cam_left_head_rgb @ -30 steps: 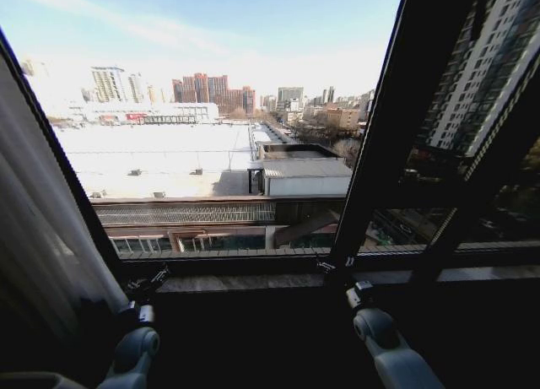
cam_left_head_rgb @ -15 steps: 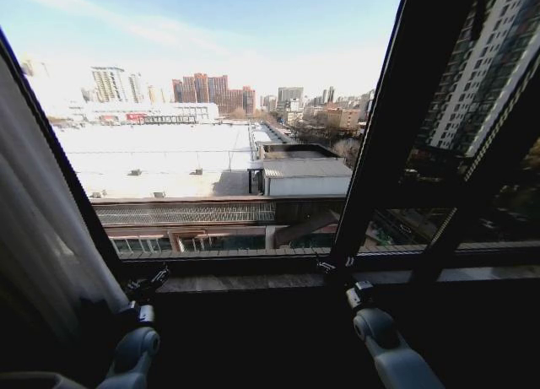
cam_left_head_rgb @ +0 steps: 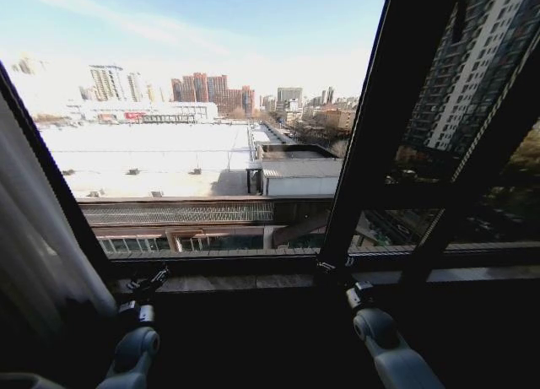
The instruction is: Open the curtains by pulling them apart, changing their state from closed to fully open.
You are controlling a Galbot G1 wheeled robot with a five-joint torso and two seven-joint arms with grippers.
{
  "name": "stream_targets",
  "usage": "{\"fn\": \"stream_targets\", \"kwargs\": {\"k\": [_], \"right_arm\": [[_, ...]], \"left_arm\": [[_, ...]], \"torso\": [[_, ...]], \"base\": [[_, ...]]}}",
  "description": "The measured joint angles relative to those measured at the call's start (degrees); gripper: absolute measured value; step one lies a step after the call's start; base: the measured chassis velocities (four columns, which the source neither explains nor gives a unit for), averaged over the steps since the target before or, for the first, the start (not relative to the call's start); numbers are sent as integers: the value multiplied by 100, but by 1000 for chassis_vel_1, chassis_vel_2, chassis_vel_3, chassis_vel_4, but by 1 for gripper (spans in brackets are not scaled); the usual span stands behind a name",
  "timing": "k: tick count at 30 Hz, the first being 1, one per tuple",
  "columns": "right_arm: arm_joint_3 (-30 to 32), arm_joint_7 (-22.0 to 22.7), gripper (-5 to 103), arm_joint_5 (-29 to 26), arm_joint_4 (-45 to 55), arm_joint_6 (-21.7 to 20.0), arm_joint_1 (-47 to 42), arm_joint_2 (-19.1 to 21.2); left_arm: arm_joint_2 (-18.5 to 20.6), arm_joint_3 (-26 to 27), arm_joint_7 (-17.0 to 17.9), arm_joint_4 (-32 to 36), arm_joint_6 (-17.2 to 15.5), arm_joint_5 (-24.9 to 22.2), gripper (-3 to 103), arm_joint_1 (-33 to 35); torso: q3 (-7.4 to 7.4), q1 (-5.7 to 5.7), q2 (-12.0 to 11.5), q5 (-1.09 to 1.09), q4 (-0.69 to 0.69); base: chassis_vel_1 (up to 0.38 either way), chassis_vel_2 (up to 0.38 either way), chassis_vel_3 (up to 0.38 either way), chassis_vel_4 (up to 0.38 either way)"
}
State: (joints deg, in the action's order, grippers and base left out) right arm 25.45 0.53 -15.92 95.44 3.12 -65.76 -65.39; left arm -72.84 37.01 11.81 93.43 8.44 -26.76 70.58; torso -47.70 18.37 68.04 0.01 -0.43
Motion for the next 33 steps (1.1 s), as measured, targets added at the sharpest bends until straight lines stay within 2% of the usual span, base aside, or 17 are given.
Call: {"fn": "stream_targets", "kwargs": {"k": [33], "right_arm": [[0,0,100,0,0,0,0,0]], "left_arm": [[0,1,-3,0,-1,-1,100,0]], "torso": [[0,1,1,-2,1]], "base": [[-346,-339,337,345]]}}
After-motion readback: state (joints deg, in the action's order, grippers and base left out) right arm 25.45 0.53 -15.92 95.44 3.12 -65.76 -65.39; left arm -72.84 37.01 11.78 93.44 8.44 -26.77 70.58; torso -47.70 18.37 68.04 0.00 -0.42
